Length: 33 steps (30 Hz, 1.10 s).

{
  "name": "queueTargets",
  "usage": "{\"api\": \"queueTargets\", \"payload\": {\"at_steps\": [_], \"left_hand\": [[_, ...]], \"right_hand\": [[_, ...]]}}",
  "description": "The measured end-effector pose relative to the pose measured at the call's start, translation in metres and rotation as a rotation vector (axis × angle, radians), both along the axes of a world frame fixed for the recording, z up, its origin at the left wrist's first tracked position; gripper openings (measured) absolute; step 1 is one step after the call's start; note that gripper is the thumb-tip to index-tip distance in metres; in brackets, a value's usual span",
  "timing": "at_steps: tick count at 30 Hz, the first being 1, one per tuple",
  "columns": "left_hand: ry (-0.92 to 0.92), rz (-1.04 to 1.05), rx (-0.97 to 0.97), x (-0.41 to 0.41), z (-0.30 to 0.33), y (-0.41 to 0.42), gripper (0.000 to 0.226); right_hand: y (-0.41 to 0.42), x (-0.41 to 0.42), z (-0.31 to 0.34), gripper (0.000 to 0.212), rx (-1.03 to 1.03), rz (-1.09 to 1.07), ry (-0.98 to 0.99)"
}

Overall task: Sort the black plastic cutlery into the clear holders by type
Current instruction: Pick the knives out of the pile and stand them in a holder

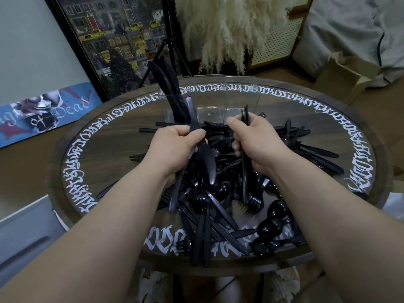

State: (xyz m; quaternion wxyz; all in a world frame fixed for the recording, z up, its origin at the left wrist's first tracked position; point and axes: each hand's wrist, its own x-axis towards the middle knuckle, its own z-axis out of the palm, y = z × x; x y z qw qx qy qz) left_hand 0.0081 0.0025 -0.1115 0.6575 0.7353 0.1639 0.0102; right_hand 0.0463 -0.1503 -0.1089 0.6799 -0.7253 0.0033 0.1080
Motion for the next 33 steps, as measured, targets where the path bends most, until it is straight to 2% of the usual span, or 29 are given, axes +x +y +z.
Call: {"api": "queueTargets", "payload": {"at_steps": [7, 10, 13, 16, 20, 23, 26, 28, 30, 33], "left_hand": [[-0.026, 0.063, -0.122, 0.001, 0.003, 0.0, 0.013], [-0.05, 0.067, -0.114, 0.001, 0.004, 0.0, 0.016], [-0.06, 0.048, -0.009, 0.0, 0.004, 0.001, 0.022], [-0.054, 0.06, 0.125, -0.001, 0.005, 0.006, 0.03], [-0.084, 0.122, 0.17, 0.001, 0.015, 0.012, 0.029], [-0.149, -0.014, 0.364, 0.0, 0.017, 0.011, 0.026], [-0.267, -0.095, 0.472, -0.002, 0.012, 0.01, 0.024], [-0.358, -0.091, 0.577, -0.004, 0.011, 0.008, 0.028], [-0.406, -0.096, 0.665, -0.005, 0.008, 0.007, 0.03], [-0.372, -0.161, 0.737, -0.006, 0.002, 0.003, 0.027]], "right_hand": [[-0.001, -0.007, 0.003, 0.026, -0.104, 0.164, -0.021], [-0.001, -0.011, 0.003, 0.019, -0.124, 0.272, -0.008], [0.0, -0.009, 0.003, 0.019, -0.132, 0.248, -0.022], [-0.004, -0.004, 0.005, 0.016, -0.064, 0.132, -0.026], [-0.009, -0.002, 0.007, 0.019, -0.016, 0.076, -0.006], [-0.011, -0.002, 0.01, 0.016, 0.171, 0.097, 0.08], [-0.013, -0.001, 0.016, 0.027, 0.403, 0.141, 0.253], [-0.016, 0.0, 0.018, 0.03, 0.449, 0.166, 0.309], [-0.017, -0.001, 0.019, 0.023, 0.444, 0.201, 0.324], [-0.016, -0.003, 0.02, 0.011, 0.464, 0.235, 0.339]]}}
